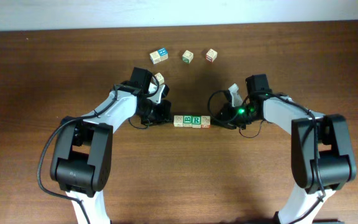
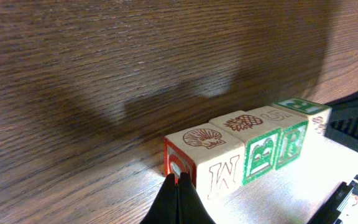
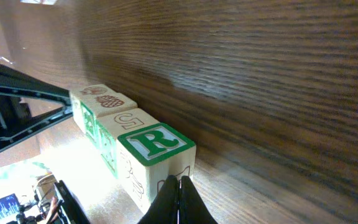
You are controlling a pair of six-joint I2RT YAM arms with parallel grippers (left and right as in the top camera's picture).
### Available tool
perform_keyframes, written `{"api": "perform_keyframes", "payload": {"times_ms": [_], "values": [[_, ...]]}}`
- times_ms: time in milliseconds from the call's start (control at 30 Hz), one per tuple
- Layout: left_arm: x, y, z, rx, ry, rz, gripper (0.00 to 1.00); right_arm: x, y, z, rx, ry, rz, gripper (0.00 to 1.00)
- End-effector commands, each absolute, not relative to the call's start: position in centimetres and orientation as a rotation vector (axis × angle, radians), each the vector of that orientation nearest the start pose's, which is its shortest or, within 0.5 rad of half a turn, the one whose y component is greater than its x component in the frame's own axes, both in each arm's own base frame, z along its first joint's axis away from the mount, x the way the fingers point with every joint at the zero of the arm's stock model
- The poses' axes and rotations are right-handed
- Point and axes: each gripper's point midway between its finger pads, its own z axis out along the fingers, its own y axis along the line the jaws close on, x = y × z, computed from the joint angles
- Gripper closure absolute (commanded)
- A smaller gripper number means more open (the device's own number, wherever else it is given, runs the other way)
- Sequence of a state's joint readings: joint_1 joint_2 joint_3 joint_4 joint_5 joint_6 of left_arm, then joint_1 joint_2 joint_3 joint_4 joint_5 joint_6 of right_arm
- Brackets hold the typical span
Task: Rotate 4 blocks
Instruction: 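Squeeze the four-block row between both grippers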
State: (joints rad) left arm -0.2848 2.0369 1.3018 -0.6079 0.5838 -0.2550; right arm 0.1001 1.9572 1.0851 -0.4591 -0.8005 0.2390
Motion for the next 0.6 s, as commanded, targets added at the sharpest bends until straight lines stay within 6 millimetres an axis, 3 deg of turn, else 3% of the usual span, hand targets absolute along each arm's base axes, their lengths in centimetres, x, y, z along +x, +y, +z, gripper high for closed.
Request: {"api": "perform_keyframes", "payload": {"times_ms": [0,233,567], "values": [[36.3,-21.4,1.7,0.152,2.939,-0.985,1.0,35.1,17.7,4.8,-0.046,2.725,1.32,0.96],[36.3,-21.4,1.7,0.152,2.939,-0.986,1.0,35.3,17.8,6.4,-0.058,2.691,1.314,0.96],[36.3,-21.4,1.7,0.152,2.939,-0.986,1.0,35.2,20.0,6.9,-0.13,2.728,1.242,0.96]]}}
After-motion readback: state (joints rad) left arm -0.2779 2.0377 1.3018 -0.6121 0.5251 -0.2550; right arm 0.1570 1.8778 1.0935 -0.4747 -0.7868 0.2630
